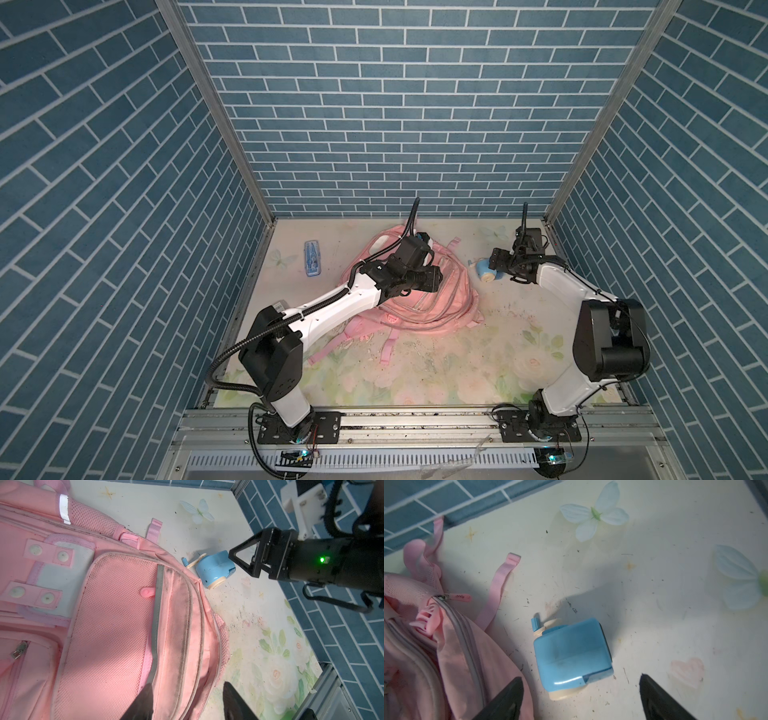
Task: Pack the student bag
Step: 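Move the right gripper over the blue pencil sharpener and grasp it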
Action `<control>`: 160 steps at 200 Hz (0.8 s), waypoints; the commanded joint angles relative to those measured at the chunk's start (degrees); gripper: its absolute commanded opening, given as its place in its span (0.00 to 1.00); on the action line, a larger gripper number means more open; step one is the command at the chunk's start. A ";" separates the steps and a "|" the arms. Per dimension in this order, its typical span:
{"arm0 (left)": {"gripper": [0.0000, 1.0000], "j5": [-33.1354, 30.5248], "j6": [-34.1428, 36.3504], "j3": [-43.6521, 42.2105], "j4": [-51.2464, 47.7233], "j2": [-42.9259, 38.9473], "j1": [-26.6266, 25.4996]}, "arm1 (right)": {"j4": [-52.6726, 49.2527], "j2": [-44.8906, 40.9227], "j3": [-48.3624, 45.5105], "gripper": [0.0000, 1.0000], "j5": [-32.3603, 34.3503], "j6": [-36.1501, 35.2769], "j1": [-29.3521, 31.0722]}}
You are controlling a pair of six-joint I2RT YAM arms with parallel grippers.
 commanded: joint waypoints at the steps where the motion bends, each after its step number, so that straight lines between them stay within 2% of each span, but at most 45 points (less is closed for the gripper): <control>1: 0.57 -1.02 1.17 0.34 -2.26 1.30 0.44 | -6.19 4.77 4.03 0.87 -2.77 -6.37 -0.19; 34: 0.62 -0.04 1.24 1.04 -2.38 2.15 1.12 | -5.08 7.26 4.85 0.88 -3.12 -7.08 -0.20; 51: 0.63 0.16 1.48 1.70 -2.89 2.75 1.24 | -5.61 9.17 5.87 0.92 -3.01 -7.34 -0.19; 75: 0.64 0.17 1.56 1.97 -3.52 3.42 1.48 | -5.52 11.39 6.77 0.93 -5.44 -8.07 0.02; 118: 0.65 -0.38 1.39 2.01 -4.37 3.84 1.54 | -8.59 14.87 8.34 0.94 -0.57 -7.32 0.89; 140: 0.72 -0.74 1.28 2.42 -5.10 4.27 1.54 | -9.14 15.66 8.69 0.94 1.19 -7.52 1.61; 160: 0.74 -1.12 1.17 2.98 -5.76 4.78 1.59 | -10.28 16.29 9.62 0.92 2.60 -7.13 2.08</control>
